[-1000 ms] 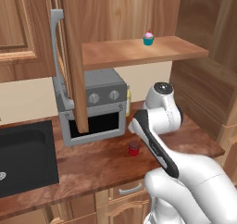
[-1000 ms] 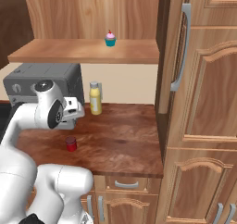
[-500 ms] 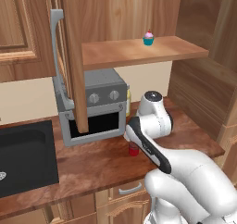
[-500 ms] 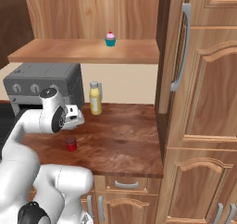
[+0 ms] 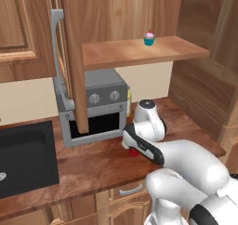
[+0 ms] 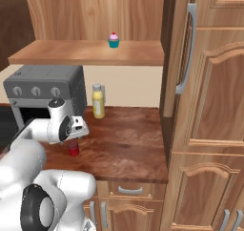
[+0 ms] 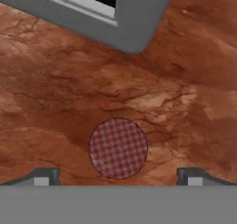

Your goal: Pick the jam and jam from the counter and place them in the cabinets closest to them.

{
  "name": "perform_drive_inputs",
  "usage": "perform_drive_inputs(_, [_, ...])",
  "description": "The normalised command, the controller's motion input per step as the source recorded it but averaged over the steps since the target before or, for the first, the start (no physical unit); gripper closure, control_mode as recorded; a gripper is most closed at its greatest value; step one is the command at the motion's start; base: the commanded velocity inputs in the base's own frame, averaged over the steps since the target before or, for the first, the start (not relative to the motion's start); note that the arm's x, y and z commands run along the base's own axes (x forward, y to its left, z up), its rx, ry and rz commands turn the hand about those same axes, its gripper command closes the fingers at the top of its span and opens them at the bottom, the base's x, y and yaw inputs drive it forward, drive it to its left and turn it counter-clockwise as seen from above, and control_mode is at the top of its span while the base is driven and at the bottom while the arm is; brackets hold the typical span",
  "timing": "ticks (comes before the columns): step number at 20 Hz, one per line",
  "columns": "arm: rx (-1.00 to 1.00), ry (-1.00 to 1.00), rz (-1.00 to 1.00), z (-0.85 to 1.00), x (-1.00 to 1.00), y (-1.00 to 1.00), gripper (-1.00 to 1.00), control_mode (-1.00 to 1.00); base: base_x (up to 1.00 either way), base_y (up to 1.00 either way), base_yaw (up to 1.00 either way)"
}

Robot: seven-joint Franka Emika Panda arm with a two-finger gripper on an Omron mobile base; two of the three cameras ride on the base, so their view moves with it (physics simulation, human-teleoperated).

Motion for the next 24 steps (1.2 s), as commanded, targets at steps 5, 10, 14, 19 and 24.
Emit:
perform_drive_inputs(5, [-0.02, 0.08, 0.02, -0.46, 0.24, 0.02, -1.00, -1.00, 0.00, 0.00, 0.00])
perform_drive_inputs(10, [-0.02, 0.06, 0.01, -0.42, 0.26, 0.01, -1.00, -1.00, 0.00, 0.00, 0.00])
perform_drive_inputs(14, [-0.02, 0.03, 0.01, -0.30, 0.19, 0.03, -1.00, -1.00, 0.00, 0.00, 0.00])
perform_drive_inputs(19, [0.00, 0.00, 0.00, -0.01, 0.00, 0.00, 1.00, -1.00, 0.00, 0.00, 0.00])
perform_drive_inputs(24, [0.01, 0.00, -0.05, 0.24, -0.06, -0.01, 1.00, -1.00, 0.00, 0.00, 0.00])
